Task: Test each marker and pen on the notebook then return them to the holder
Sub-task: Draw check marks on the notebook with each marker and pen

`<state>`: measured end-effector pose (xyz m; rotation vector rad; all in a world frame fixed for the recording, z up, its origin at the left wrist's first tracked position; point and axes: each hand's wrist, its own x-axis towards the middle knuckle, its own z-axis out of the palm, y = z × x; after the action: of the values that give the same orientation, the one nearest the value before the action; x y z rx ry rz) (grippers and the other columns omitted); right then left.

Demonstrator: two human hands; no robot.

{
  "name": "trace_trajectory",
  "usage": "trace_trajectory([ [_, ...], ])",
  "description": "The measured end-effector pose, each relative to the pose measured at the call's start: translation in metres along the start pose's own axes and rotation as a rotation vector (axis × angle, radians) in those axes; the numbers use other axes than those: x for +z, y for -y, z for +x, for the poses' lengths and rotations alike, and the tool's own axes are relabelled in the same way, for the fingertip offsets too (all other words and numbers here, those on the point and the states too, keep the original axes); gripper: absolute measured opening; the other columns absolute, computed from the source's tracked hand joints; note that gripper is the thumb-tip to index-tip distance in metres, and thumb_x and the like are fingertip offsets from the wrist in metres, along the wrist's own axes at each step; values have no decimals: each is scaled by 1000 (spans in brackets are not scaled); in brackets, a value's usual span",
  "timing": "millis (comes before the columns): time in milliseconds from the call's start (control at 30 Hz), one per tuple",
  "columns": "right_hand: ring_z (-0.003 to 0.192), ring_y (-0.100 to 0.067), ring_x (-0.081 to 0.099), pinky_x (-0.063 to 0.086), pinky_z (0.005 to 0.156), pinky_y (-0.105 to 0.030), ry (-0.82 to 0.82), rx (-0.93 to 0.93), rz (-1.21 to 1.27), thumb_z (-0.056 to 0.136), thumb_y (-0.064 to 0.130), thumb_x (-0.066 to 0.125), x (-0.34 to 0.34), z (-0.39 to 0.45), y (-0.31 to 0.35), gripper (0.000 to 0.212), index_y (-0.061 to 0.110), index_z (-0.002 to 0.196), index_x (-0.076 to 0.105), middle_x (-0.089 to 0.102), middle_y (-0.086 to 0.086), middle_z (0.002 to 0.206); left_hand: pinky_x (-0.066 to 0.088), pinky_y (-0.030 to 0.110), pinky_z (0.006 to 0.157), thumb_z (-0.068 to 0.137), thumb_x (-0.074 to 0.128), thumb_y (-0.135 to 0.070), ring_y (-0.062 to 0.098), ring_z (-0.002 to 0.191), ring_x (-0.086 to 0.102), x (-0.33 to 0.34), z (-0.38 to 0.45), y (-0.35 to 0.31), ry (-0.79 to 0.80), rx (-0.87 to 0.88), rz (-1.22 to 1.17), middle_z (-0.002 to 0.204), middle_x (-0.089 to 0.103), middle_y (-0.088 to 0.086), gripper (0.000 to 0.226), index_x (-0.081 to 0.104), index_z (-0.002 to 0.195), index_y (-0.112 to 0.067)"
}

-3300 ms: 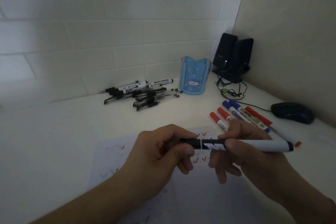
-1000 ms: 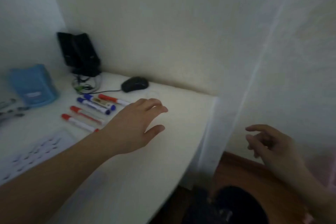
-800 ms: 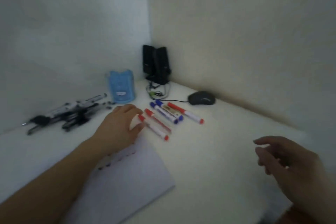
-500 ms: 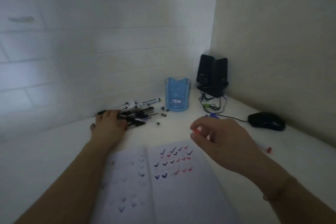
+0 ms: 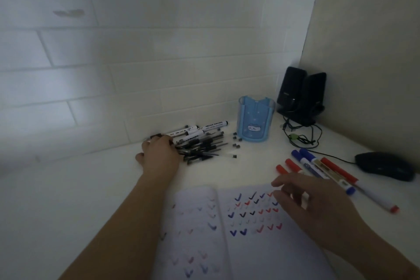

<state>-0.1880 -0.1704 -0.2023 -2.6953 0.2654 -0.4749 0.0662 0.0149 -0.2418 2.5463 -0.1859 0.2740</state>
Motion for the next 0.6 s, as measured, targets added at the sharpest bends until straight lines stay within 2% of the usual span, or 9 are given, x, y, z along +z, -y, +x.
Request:
trace_trajectory([
  [133,71,3,59,49,71,-17,13,-18,10,81,46,53,1,0,-2,17,48,98,53,61,26,76,29,45,94,90,51,-23,33,116,39,2,6,4,38,-45,-20,119,53,8,20,65,104,-22],
  [267,67,1,59,47,64,-15,-19,-5,3,81,40,57,-1,0,-5,14,50,90,51,60,26,71,36,42,89,93,51,-33,33,101,54,0,7,7,-123,-75,-231,95,64,8,19,67,95,-22],
  [333,63,-2,60,45,58,-15,-60,12,50,82,38,60,0,1,-8,13,48,85,54,62,22,66,44,39,79,95,47,-36,32,86,58,-4,2,4,-240,-9,-418,81,61,6,28,66,88,-17],
  [400,65,-2,61,45,56,-12,-105,30,171,80,38,62,-1,2,-8,7,44,84,59,65,19,62,45,32,68,95,48,-34,23,75,58,-13,-8,-9,-313,176,-672,75,58,2,24,64,87,-17],
  [433,66,0,62,45,58,-10,-99,38,241,78,43,60,-1,3,-7,8,44,86,59,66,20,65,44,28,68,95,50,-31,16,75,57,-19,-17,-20,-297,308,-739,77,58,-3,18,64,90,-21],
  [500,62,0,63,45,54,-8,-58,62,396,69,57,50,-3,5,-4,29,42,93,54,68,20,73,44,19,73,92,53,-24,6,83,55,-22,-42,-45,-155,610,-755,88,58,-7,12,63,98,-25],
  [533,56,-5,61,45,49,-11,-64,77,513,65,61,50,-3,5,-2,40,39,97,54,70,11,74,45,18,79,91,54,-21,6,89,55,-20,-55,-57,-44,732,-747,96,57,-5,14,64,100,-24],
  [600,48,-16,53,44,45,-21,-128,115,790,61,66,62,-2,3,-2,53,30,100,57,66,-8,66,45,22,89,90,54,-17,5,101,51,-13,-81,-74,194,833,-700,110,52,-7,16,63,102,-23],
])
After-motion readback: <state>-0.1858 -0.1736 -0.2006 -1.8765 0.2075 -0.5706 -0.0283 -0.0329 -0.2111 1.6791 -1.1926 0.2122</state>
